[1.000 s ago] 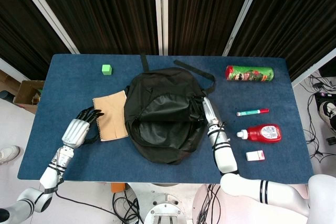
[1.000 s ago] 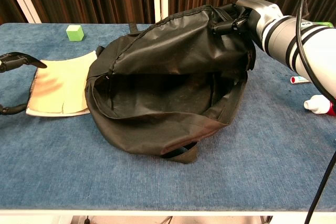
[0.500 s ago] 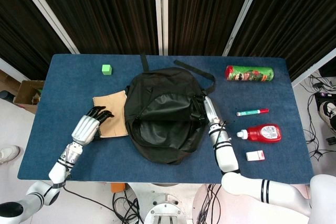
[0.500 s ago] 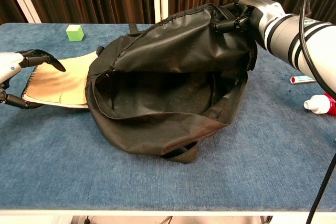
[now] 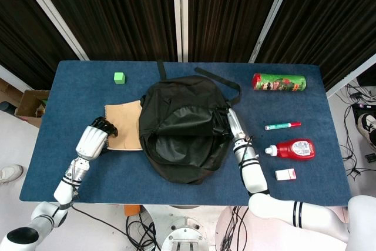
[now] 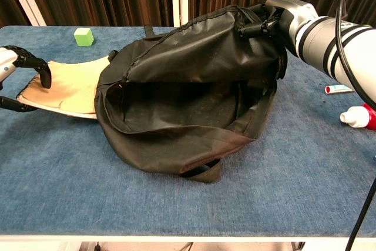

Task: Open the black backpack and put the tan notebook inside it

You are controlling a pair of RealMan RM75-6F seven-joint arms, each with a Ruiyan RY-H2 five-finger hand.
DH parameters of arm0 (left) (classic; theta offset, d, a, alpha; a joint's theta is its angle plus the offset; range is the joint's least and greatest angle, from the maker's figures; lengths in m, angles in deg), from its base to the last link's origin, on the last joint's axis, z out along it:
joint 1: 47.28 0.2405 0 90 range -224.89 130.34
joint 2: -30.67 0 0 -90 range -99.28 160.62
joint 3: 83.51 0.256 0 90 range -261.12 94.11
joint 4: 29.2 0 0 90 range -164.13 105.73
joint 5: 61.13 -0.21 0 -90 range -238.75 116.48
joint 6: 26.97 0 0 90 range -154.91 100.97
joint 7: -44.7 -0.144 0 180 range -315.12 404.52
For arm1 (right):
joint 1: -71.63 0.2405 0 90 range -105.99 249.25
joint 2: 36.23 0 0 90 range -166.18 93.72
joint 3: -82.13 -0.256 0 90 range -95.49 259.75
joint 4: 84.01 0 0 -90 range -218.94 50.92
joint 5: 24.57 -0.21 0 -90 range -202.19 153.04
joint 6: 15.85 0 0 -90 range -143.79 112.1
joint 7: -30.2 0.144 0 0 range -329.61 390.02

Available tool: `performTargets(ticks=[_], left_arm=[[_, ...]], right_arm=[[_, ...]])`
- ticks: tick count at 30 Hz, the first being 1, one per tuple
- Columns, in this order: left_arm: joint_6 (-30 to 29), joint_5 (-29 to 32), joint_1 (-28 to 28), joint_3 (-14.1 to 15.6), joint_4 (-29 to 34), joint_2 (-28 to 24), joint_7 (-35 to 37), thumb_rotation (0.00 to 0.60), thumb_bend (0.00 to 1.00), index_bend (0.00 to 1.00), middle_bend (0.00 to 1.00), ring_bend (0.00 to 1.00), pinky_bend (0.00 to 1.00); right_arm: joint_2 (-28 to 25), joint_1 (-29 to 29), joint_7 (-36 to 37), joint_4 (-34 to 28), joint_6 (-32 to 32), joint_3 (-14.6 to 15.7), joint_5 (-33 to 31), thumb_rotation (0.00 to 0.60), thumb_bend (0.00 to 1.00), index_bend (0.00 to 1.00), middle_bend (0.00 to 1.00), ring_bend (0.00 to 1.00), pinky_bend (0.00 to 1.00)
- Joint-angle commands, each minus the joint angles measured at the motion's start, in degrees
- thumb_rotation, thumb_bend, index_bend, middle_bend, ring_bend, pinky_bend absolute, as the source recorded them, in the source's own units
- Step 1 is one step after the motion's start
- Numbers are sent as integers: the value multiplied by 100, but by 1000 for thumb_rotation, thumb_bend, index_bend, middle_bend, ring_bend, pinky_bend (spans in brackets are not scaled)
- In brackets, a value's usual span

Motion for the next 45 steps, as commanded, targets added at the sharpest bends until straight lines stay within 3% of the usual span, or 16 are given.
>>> performTargets(ticks=[1, 6, 13, 19, 28, 33, 45], left_arm=[[-154, 5, 3, 4, -171, 98, -56, 600, 356, 613, 583, 458, 321], [-589, -14, 131, 35, -378, 91, -78, 600, 387, 669, 637, 520, 402], [-1696, -90, 539, 94, -397, -164, -257, 600, 399, 714, 682, 565, 492], [-2633, -257, 823, 197, -201, -474, -553, 600, 410, 733, 701, 584, 544], [-3560, -792, 894, 485, 420, -714, -1267, 600, 408, 739, 705, 586, 566], [-3913, -1257, 686, 635, 855, -771, -1903, 600, 409, 751, 715, 598, 568], [-3993, -2388, 83, 784, 2074, -842, -3241, 600, 414, 752, 715, 599, 569]], right_arm=[[-3, -3, 17, -9, -5, 0, 13, 600, 579, 776, 598, 339, 118], [26, -20, 129, -55, -21, -11, 85, 600, 575, 775, 596, 339, 118], [94, -3, 183, -112, -126, -65, 171, 600, 570, 775, 592, 339, 116], [167, 78, 240, -161, -113, -248, -43, 600, 571, 774, 588, 339, 114], [231, 184, 393, -223, -55, -506, -317, 600, 571, 773, 587, 339, 115], [258, 255, 387, -235, -101, -589, -362, 600, 572, 773, 585, 339, 113], [313, 435, 472, -228, -96, -822, -560, 600, 558, 772, 582, 339, 113]])
